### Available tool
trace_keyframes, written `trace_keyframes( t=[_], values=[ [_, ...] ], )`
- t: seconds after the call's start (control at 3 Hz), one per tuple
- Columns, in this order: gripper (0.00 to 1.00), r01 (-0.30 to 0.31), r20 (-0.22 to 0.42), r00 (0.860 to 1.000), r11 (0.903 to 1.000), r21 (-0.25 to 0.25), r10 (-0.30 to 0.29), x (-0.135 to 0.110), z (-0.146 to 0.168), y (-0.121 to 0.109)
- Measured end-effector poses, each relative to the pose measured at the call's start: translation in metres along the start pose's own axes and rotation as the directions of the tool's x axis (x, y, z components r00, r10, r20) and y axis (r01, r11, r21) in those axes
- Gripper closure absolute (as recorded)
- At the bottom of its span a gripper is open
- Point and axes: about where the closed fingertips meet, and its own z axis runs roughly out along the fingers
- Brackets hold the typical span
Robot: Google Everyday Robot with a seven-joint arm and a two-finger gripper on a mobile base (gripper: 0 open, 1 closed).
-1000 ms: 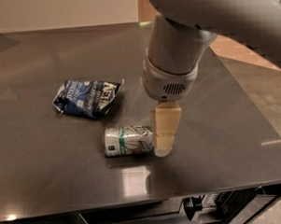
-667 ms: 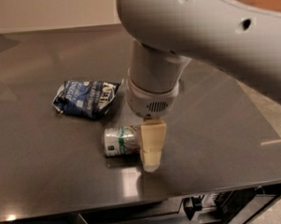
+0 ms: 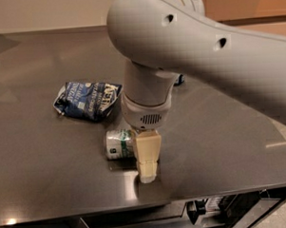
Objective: Place 7up can upright
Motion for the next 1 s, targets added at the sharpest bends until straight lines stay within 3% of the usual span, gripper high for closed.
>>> trace_keyframes(
  t=[0.33,1.0],
  values=[
    [0.00,-0.024,-0.013,1.000,0.9996,-0.011,0.024,0.005,0.007,-0.004],
    [0.40,-0.066,-0.034,0.997,0.9976,-0.020,0.065,0.016,0.010,-0.010]
  ],
)
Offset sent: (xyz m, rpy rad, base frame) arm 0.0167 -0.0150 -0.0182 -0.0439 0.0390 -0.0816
